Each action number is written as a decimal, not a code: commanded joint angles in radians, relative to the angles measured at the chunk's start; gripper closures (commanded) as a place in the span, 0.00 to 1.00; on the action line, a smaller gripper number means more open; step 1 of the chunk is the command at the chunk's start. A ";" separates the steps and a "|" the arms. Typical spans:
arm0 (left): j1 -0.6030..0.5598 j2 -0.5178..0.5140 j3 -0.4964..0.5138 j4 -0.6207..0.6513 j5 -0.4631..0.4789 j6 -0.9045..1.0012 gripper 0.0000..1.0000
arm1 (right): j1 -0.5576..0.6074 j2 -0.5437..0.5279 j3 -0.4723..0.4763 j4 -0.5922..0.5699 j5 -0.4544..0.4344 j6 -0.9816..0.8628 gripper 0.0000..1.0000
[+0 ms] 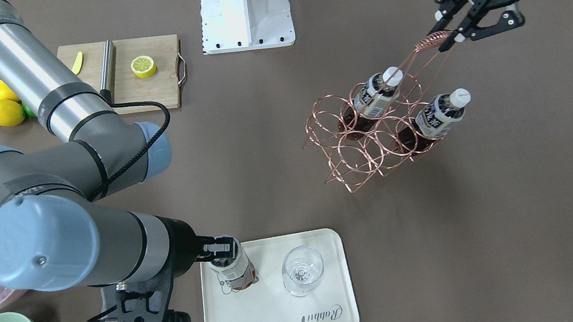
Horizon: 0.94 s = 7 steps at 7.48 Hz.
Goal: Take tea from basket to plate
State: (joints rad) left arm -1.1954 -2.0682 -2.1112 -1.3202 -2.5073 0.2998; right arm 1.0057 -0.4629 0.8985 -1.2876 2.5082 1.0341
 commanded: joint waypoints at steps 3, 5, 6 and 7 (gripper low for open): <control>-0.180 0.005 0.052 0.380 0.217 0.526 1.00 | -0.009 0.001 -0.003 -0.002 -0.035 -0.039 0.59; -0.182 -0.053 0.253 0.305 0.264 0.698 1.00 | 0.007 0.001 0.046 -0.012 -0.017 -0.037 0.00; -0.187 -0.046 0.285 0.227 0.300 0.732 1.00 | 0.022 -0.016 0.145 -0.115 0.015 -0.037 0.00; -0.187 -0.047 0.357 0.148 0.311 0.784 1.00 | 0.039 -0.058 0.278 -0.222 0.017 -0.040 0.00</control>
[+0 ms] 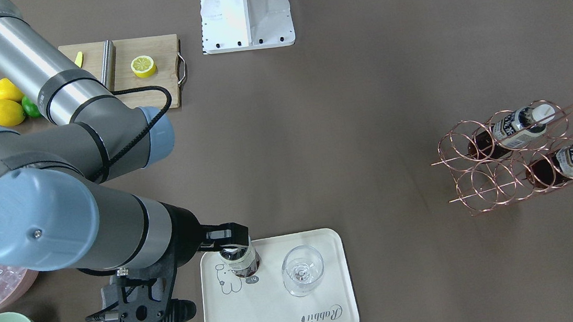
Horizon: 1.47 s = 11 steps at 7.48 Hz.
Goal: Take tea from basket to plate
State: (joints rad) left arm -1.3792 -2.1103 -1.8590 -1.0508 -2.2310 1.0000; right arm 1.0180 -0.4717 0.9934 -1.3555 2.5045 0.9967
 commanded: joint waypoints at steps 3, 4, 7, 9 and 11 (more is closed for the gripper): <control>-0.006 -0.010 0.285 -0.355 0.036 0.097 1.00 | 0.068 -0.362 0.614 -0.322 0.036 -0.025 0.00; -0.006 -0.011 0.302 -0.382 0.036 0.092 1.00 | 0.083 -0.498 0.743 -0.397 0.025 -0.118 0.00; -0.006 -0.013 0.385 -0.464 0.037 0.092 1.00 | 0.270 -1.029 0.951 -0.432 -0.004 -0.659 0.00; -0.018 -0.016 0.388 -0.479 0.034 0.072 0.01 | 0.440 -1.279 0.955 -0.432 -0.096 -1.040 0.00; -0.021 -0.017 0.383 -0.477 0.033 0.046 0.01 | 0.639 -1.344 0.840 -0.433 -0.179 -1.342 0.00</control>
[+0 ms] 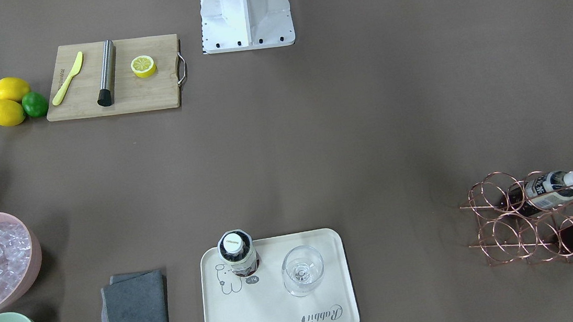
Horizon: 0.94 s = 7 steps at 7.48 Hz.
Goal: Take tea from basket to plate
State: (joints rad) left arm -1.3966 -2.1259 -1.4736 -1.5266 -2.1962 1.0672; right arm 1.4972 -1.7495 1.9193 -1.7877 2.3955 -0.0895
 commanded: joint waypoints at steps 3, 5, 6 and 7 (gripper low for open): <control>-0.022 0.000 -0.020 -0.004 -0.010 -0.139 0.01 | 0.260 -0.064 -0.105 0.002 -0.203 -0.345 0.00; -0.041 0.010 -0.078 -0.015 -0.013 -0.392 0.01 | 0.262 -0.067 -0.108 0.005 -0.205 -0.343 0.00; -0.056 0.021 -0.109 -0.054 -0.014 -0.568 0.01 | 0.262 -0.065 -0.109 0.011 -0.203 -0.337 0.00; -0.065 0.061 -0.164 -0.093 -0.017 -0.793 0.01 | 0.262 -0.062 -0.118 0.016 -0.200 -0.332 0.00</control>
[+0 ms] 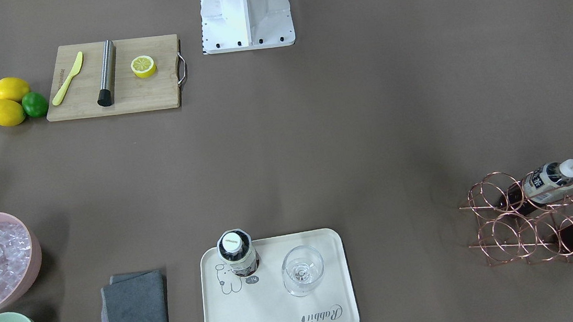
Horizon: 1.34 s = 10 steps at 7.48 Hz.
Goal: Take tea from basket to plate
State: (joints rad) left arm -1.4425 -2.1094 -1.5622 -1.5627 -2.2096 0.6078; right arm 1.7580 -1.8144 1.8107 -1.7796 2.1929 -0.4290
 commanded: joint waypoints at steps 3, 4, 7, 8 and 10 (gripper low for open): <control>-0.116 0.208 -0.075 -0.097 -0.131 -0.637 0.01 | 0.014 -0.005 -0.008 0.005 0.024 0.006 0.00; -0.152 0.262 -0.053 -0.156 -0.159 -0.635 0.01 | 0.017 -0.006 -0.013 0.003 0.022 0.006 0.00; -0.312 0.455 -0.002 -0.284 -0.285 -0.657 0.01 | 0.020 -0.019 -0.011 -0.004 0.024 0.006 0.00; -0.362 0.512 0.010 -0.277 -0.356 -0.655 0.01 | 0.021 -0.019 -0.007 -0.004 0.028 0.006 0.00; -0.355 0.612 0.039 -0.277 -0.432 -0.657 0.01 | 0.023 -0.019 -0.010 -0.001 0.028 0.006 0.00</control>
State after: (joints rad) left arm -1.7878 -1.5787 -1.5407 -1.8389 -2.5807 -0.0473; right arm 1.7796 -1.8321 1.8018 -1.7832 2.2201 -0.4234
